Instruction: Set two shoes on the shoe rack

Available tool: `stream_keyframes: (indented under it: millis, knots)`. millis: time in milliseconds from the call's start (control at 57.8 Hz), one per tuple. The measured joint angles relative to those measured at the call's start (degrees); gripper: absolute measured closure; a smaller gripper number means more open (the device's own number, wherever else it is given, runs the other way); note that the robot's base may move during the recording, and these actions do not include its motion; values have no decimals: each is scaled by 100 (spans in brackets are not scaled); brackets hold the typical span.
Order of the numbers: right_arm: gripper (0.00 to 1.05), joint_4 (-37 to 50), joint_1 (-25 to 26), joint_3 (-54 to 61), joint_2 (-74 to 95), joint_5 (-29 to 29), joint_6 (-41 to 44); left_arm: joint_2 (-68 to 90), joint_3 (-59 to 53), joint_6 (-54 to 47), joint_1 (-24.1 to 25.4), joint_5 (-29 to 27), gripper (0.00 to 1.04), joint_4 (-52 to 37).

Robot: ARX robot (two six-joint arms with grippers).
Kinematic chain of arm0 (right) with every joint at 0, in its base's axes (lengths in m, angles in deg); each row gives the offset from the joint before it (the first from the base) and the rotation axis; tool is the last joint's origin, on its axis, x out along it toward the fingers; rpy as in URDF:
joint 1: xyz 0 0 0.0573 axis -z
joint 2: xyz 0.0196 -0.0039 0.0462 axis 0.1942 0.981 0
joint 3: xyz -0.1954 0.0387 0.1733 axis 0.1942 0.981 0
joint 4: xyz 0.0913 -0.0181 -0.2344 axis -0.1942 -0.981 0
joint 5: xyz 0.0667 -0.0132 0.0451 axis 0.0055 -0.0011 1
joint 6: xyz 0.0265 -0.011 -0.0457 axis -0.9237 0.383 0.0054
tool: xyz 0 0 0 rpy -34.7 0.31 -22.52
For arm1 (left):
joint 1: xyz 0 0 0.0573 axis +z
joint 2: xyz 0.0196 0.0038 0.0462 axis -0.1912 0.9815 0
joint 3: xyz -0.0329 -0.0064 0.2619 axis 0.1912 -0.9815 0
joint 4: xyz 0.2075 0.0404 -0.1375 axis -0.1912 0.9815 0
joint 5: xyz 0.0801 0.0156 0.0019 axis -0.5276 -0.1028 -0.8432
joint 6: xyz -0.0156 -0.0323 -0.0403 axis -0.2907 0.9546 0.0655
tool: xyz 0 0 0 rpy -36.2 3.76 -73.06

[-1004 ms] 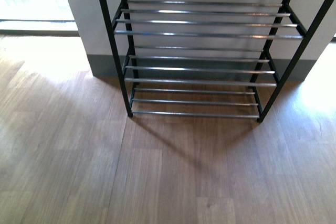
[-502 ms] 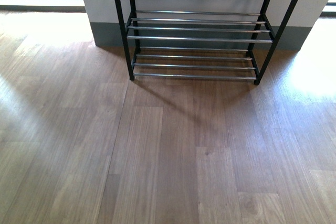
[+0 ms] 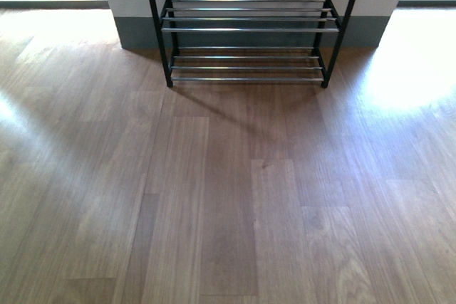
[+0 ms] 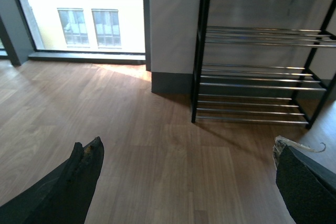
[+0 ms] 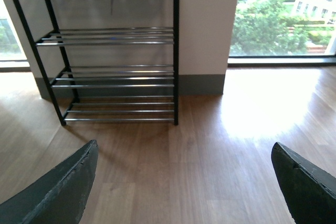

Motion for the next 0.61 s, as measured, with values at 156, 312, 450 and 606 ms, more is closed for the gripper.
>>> stream_keyframes:
  millis: [156,312,450,606]
  knots:
    - [9,0,0,0,0,-13,0,0,0,-2,0,4,9,0]
    - [9,0,0,0,0,-2,0,0,0,0,0,2,9,0]
    - [9,0,0,0,0,2,0,0,0,0,0,2,9,0]
    - [9,0,0,0,0,2,0,0,0,0,0,2,9,0]
